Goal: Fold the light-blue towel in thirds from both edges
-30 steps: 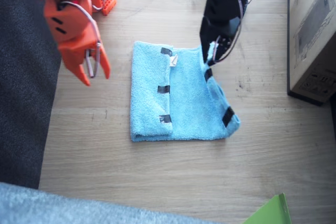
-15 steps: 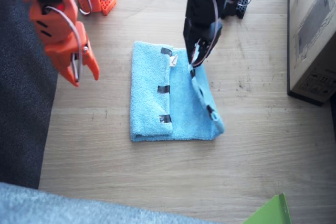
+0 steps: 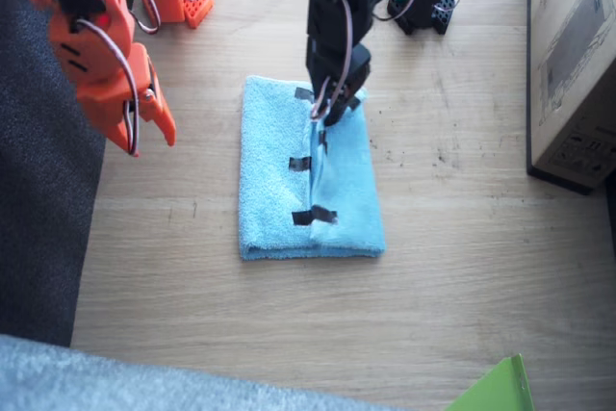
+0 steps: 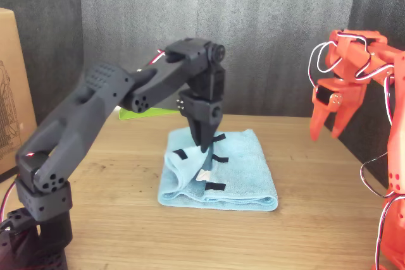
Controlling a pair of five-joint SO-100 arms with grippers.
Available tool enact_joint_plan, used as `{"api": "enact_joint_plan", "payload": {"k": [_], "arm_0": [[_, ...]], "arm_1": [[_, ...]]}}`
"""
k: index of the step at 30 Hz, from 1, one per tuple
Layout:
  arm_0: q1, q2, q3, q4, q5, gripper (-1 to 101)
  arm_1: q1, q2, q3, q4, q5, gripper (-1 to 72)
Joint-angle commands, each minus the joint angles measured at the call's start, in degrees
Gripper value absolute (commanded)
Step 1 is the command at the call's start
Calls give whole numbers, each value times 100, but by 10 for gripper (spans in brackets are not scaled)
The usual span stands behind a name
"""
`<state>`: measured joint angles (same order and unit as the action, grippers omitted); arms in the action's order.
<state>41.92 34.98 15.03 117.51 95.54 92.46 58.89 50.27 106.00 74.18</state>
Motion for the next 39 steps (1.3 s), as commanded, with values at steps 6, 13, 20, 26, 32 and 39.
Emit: {"api": "enact_joint_plan", "payload": {"k": [6, 13, 20, 26, 32, 39], "arm_0": [[62, 563, -255, 70, 308, 255], [1723, 1389, 26, 62, -79, -2], [3744, 3683, 3533, -1512, -237, 17], [4799, 6469, 7462, -3305, 70, -2], [5467, 9026, 10521, -4526, 316, -3], [5449, 11426, 12691, -4781, 343, -3]], "arm_1": [[-26, 650, 211, -97, -18, 271], [-132, 1705, 1828, -888, 0, 248], [-264, 2988, 4219, -2083, -132, 282], [-501, 3806, 5748, -2856, -422, 265], [-369, 4808, 6873, -3190, -439, 185], [-809, 5977, 8068, -3612, -677, 36]]}}
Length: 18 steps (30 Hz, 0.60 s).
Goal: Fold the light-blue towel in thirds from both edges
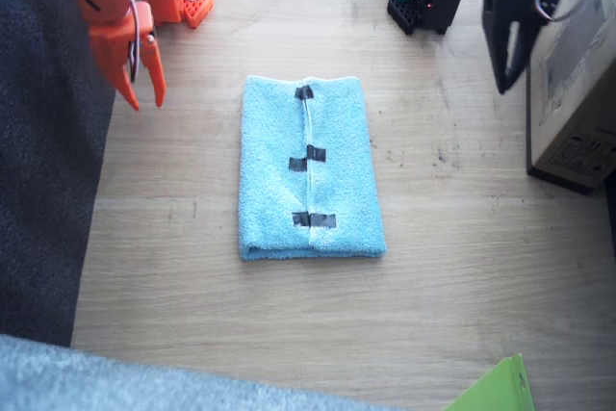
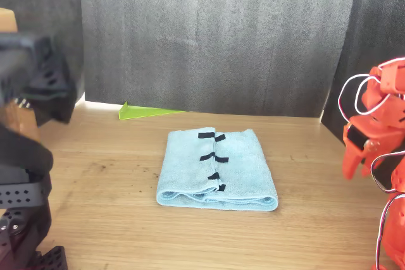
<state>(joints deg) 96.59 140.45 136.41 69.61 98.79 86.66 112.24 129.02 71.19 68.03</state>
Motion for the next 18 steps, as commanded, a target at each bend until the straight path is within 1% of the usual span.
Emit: {"api": "enact_joint_plan", "payload": {"k": [1, 4, 9, 11, 15, 18], "arm_0": [[-53, 1160, 756, 44, 9, -3], [-158, 1995, 1292, 185, -53, -3], [-246, 3630, 1942, 536, -88, -4], [-299, 4008, 2109, 598, -105, -4], [-325, 4166, 2250, 571, -185, -4], [-334, 4166, 2320, 501, -211, -4]], "arm_1": [[-343, 870, 360, -193, -114, 27], [-536, 1696, 984, -334, -237, 0], [-756, 3023, 1802, -308, -448, 0], [-835, 3472, 2065, -281, -466, 0], [-905, 4447, 2435, -123, -255, -1], [-835, 5098, 2584, 53, 9, 5]]}}
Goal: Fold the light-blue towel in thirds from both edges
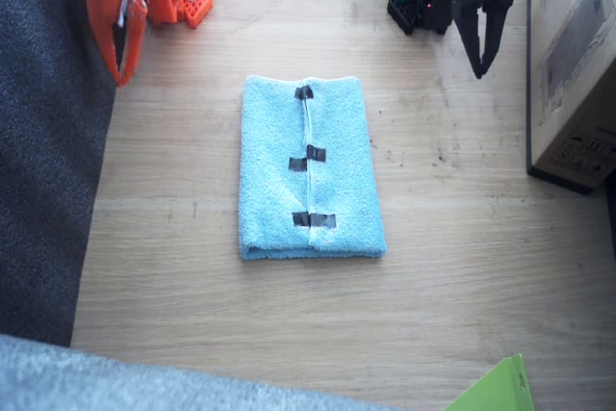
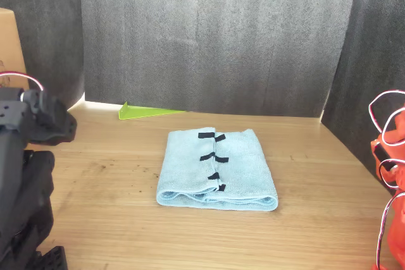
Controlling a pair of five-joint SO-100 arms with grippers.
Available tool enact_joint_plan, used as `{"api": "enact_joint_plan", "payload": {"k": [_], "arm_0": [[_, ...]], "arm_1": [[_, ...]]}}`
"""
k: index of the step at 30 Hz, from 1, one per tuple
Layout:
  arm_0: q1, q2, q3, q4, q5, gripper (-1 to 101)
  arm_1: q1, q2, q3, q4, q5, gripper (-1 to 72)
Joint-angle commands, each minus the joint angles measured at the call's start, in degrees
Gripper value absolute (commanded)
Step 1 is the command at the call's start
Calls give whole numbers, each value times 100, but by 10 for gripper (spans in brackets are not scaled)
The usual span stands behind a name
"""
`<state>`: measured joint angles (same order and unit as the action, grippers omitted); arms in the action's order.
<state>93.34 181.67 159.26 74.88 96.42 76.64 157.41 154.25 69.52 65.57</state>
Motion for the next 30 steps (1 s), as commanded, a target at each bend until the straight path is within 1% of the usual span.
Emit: {"api": "enact_joint_plan", "payload": {"k": [1, 8, 12, 13, 19, 21, 25, 27, 30], "arm_0": [[-9, 44, 53, -35, 18, -4], [44, 44, 53, -62, -88, -4], [44, 44, 62, -62, -97, -4], [44, 44, 62, -62, -105, -3], [53, 44, 62, -62, -123, -3], [53, 44, 62, -62, -132, -3], [62, 44, 62, -62, -141, -3], [62, 44, 62, -62, -132, -3], [62, 44, 62, -62, -132, -3]], "arm_1": [[193, 747, 97, 255, 378, 12], [422, 1485, 255, 413, 1160, 76], [439, 2320, 457, 694, 1450, 90], [422, 2303, 448, 659, 1529, 90], [105, 2303, 457, 659, 1846, 82], [-18, 2303, 457, 659, 1978, 63], [-35, 2303, 457, 659, 1995, 0], [-70, 2303, 483, 545, 1854, 0], [-26, 2303, 492, 519, 1995, 0]]}}
